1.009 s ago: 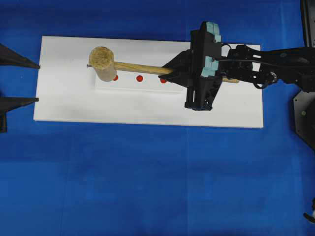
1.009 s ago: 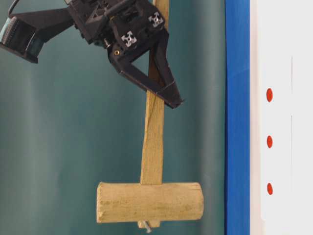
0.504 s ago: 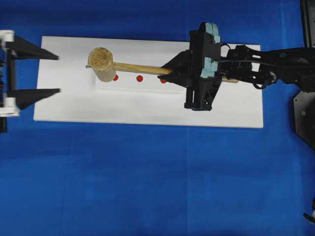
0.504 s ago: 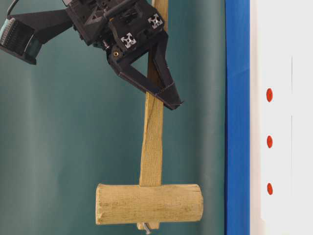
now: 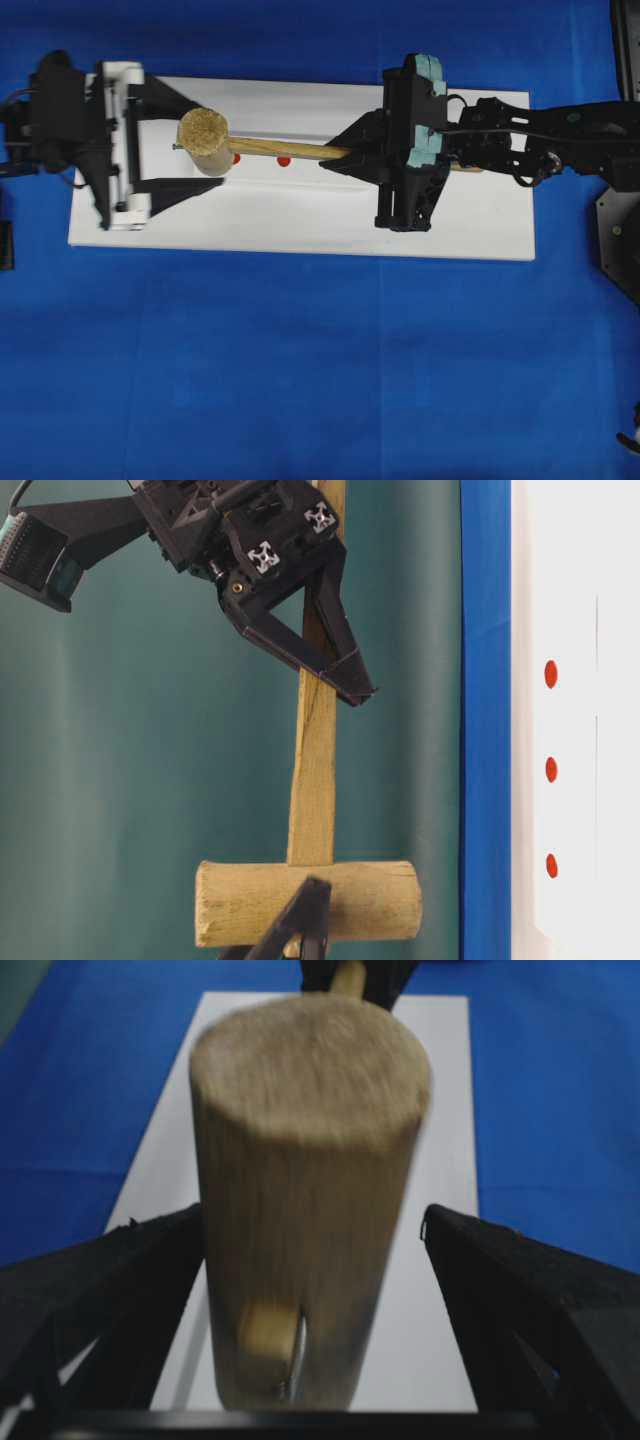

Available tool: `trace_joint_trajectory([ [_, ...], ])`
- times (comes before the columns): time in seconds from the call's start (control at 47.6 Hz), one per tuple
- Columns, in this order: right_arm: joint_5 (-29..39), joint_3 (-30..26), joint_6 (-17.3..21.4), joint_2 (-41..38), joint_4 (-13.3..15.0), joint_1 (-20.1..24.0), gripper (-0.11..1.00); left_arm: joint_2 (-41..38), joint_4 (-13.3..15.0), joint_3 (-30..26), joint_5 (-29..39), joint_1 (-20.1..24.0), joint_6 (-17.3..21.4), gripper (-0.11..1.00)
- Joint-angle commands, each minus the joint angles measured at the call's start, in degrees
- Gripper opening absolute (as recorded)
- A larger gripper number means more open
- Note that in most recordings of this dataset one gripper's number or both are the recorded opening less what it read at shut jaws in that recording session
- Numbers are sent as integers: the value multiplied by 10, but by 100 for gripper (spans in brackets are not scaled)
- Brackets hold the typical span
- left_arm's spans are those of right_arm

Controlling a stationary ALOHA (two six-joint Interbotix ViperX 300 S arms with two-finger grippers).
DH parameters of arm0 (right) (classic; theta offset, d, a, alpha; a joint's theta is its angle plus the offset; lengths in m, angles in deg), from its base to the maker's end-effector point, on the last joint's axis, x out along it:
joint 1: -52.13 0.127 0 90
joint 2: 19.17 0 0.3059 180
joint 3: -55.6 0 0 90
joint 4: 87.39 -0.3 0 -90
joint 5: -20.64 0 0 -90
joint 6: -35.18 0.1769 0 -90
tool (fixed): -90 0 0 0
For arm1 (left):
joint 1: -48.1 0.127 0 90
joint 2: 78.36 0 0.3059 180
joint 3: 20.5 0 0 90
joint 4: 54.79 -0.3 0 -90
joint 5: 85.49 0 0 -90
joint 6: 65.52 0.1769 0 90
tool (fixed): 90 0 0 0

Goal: Hit the mark with a hammer.

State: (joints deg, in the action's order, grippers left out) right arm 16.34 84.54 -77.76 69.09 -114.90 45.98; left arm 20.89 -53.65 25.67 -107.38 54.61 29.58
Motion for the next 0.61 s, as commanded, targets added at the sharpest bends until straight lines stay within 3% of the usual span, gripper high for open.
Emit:
trace_joint_trajectory([
  [0.0, -7, -19, 0, 9, 0, 0, 1, -11, -1, -27, -4, 2, 1, 93],
  [0.399, -8, -19, 0, 9, 1, 2, 1, -17, -1, -32, 6, 2, 0, 89],
  [0.483, -7, -19, 0, 9, 1, 3, 1, -18, -1, -33, 6, 1, 0, 76],
  [0.588, -5, -19, 0, 9, 1, 3, 1, -18, -1, -33, 15, 1, 0, 47],
])
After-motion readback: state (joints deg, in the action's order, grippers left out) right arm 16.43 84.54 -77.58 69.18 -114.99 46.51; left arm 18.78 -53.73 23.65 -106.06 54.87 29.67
